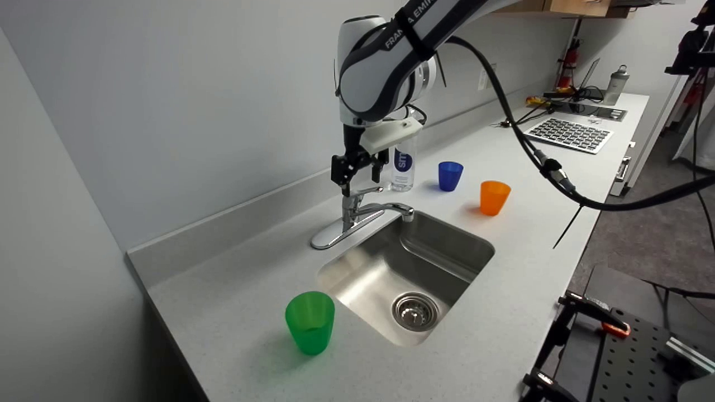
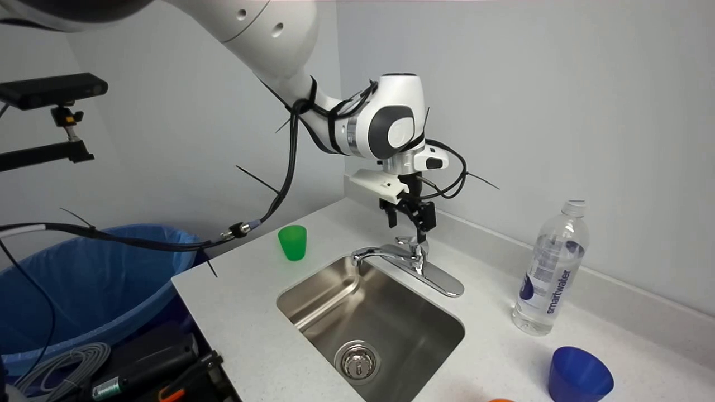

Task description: Pull the faucet handle up

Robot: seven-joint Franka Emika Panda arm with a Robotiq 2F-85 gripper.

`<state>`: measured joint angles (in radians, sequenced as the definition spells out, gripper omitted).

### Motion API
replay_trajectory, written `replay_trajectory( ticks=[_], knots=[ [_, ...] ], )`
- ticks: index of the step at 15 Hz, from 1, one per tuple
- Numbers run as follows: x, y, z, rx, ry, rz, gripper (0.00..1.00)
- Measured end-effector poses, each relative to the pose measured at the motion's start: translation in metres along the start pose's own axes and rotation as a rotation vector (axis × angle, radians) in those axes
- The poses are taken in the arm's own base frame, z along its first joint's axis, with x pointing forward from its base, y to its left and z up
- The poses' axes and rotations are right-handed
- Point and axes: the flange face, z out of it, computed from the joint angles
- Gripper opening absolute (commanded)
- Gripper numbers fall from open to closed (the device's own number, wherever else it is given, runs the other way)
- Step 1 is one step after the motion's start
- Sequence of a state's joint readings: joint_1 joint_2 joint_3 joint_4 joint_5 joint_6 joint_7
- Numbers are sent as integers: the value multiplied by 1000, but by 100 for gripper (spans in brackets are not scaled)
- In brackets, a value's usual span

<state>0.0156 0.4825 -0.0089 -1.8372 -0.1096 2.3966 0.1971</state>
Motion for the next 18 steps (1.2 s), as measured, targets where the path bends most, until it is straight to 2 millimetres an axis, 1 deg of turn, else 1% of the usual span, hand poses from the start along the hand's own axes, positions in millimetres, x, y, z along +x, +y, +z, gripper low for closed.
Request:
replay_trajectory(
  ticks=[2, 4, 10, 12, 15, 18],
  knots=[
    [2, 0, 3, 0, -4, 1, 100],
    [3, 3, 1, -5, -13, 5, 100],
    [6, 22, -4, -33, -71, 32, 100],
    [6, 25, -4, -35, -77, 29, 100],
    [6, 25, -3, -12, -82, 2, 100],
    [4, 16, -2, 20, -90, -26, 100]
  ],
)
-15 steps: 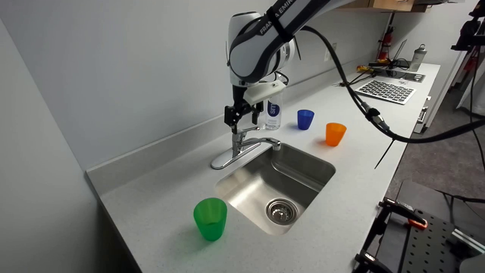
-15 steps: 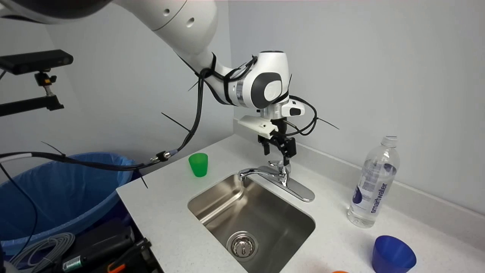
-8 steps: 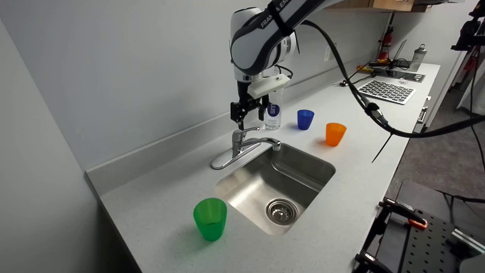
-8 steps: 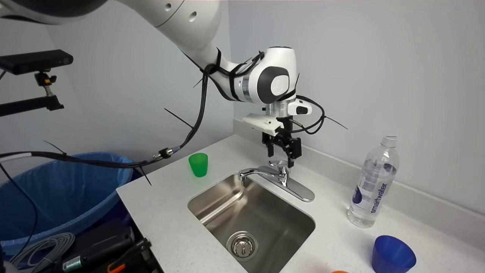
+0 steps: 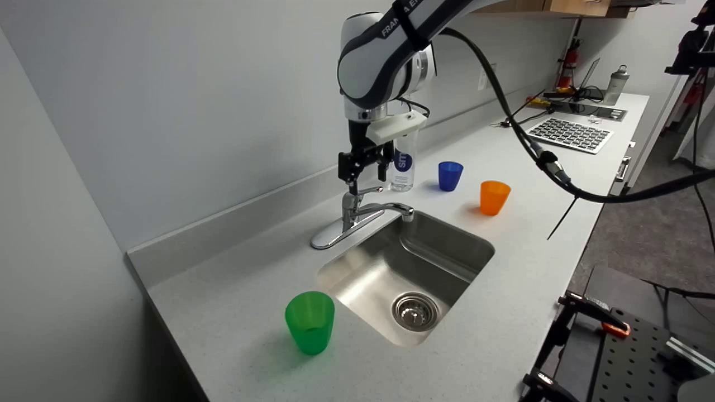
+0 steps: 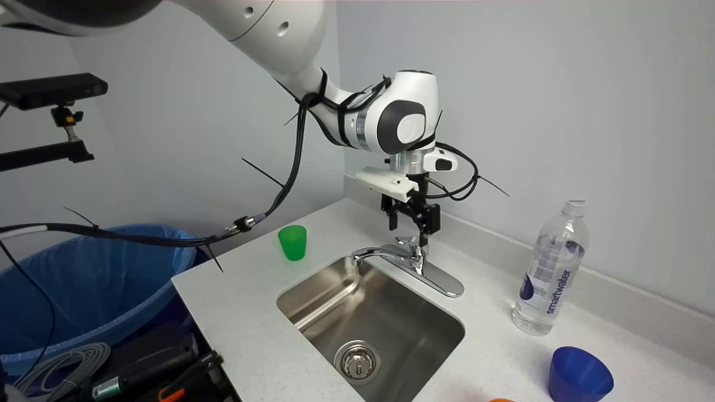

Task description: Pull the faucet handle up

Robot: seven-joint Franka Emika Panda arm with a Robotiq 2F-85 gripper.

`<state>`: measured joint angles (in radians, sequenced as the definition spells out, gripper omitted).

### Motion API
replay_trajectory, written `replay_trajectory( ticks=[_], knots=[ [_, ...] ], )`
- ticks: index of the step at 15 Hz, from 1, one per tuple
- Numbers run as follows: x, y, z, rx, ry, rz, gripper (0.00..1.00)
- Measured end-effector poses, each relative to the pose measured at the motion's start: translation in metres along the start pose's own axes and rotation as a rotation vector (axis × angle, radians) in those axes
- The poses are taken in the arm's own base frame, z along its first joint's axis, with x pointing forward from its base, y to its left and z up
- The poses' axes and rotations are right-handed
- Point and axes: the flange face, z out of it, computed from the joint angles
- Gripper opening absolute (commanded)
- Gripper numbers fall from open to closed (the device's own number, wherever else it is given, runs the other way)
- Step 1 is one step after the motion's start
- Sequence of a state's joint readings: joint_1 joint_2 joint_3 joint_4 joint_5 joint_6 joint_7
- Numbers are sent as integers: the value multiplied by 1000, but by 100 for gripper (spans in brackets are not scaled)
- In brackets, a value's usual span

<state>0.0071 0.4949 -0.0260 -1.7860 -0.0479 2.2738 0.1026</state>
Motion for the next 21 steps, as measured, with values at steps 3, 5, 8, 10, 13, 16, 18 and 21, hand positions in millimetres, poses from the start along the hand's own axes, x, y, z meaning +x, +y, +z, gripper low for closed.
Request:
replay_trajectory(
  ticks=[3, 5, 8, 10, 13, 16, 18, 21],
  knots=[
    [-3, -8, 4, 1, -18, -11, 100],
    [-6, -12, 6, -2, -42, -13, 100],
    [-10, -20, 11, -5, -68, -19, 100],
    [-11, -27, 15, -8, -74, -22, 72],
    [-13, -35, 19, -11, -78, -21, 49],
    [-12, -33, 19, -12, -71, -16, 27],
    [-11, -31, 18, -13, -66, -13, 12],
    [-8, -30, 14, -11, -48, -10, 0]
  ],
)
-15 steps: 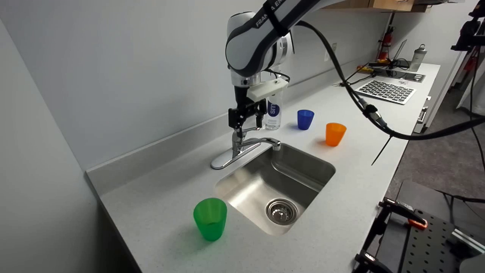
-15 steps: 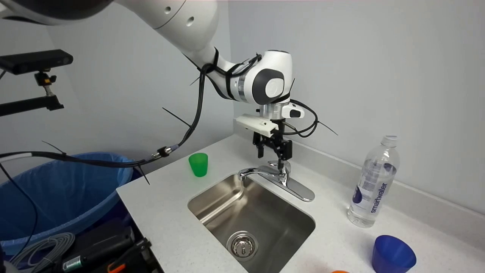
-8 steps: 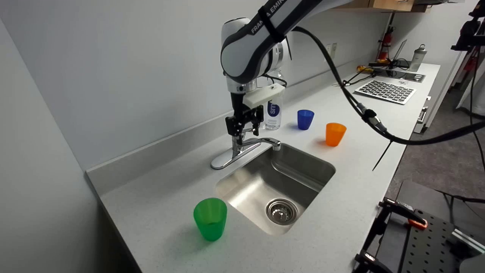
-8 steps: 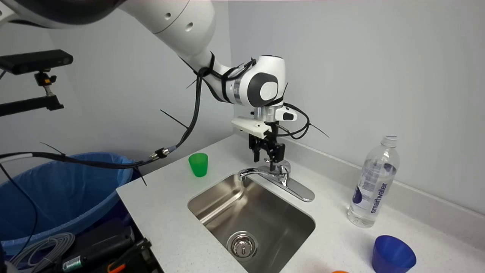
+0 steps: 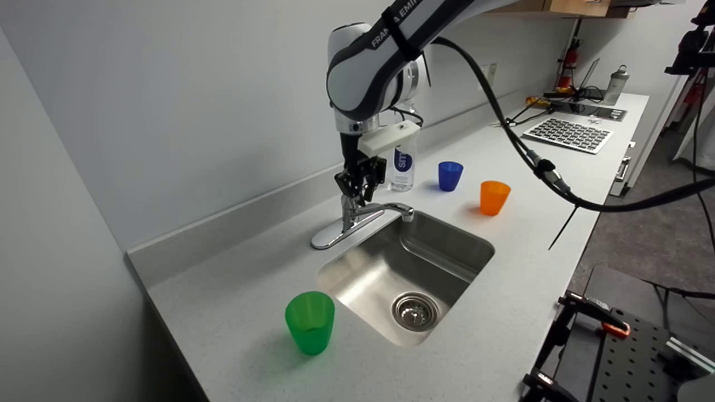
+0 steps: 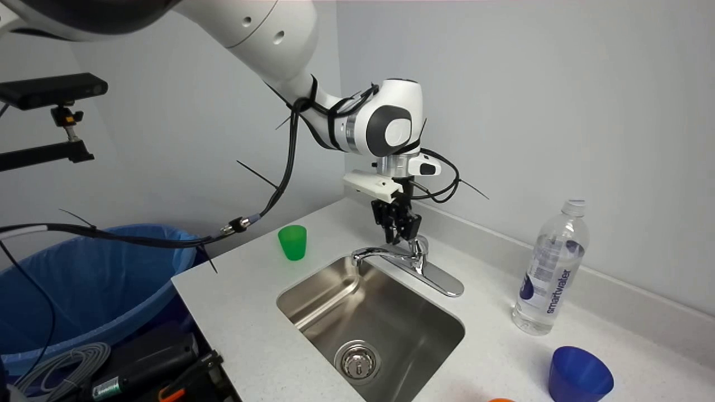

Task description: Pull the faucet handle up

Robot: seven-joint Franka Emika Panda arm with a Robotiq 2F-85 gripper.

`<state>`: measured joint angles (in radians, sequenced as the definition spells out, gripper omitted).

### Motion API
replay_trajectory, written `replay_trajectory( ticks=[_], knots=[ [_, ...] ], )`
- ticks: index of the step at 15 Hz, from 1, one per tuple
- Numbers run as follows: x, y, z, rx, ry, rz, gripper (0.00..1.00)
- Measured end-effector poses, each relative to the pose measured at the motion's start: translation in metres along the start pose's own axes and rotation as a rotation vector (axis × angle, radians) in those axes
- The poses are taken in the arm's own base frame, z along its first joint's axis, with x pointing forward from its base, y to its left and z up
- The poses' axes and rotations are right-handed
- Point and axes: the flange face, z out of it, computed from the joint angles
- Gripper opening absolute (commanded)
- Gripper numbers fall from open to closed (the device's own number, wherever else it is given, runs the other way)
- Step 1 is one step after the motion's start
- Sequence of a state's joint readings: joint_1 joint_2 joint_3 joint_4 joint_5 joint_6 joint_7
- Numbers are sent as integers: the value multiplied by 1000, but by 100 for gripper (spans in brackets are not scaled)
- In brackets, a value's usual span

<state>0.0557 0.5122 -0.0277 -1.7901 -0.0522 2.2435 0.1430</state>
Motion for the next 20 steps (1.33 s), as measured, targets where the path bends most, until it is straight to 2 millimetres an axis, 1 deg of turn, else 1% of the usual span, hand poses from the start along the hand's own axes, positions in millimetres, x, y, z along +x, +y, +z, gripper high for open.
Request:
replay_trajectory(
  ticks=[1, 2, 4, 12, 17, 18, 20],
  knots=[
    [1, 0, -2, 1, 7, 0, 0],
    [2, 0, -4, 2, 16, 0, 2],
    [3, 0, -12, 5, 34, 1, 2],
    [4, 3, -63, 16, 113, 6, 2],
    [5, 10, -83, 19, 152, 17, 2],
    [5, 4, -80, 25, 167, 15, 2],
    [2, -28, -46, 43, 188, 13, 2]
  ],
)
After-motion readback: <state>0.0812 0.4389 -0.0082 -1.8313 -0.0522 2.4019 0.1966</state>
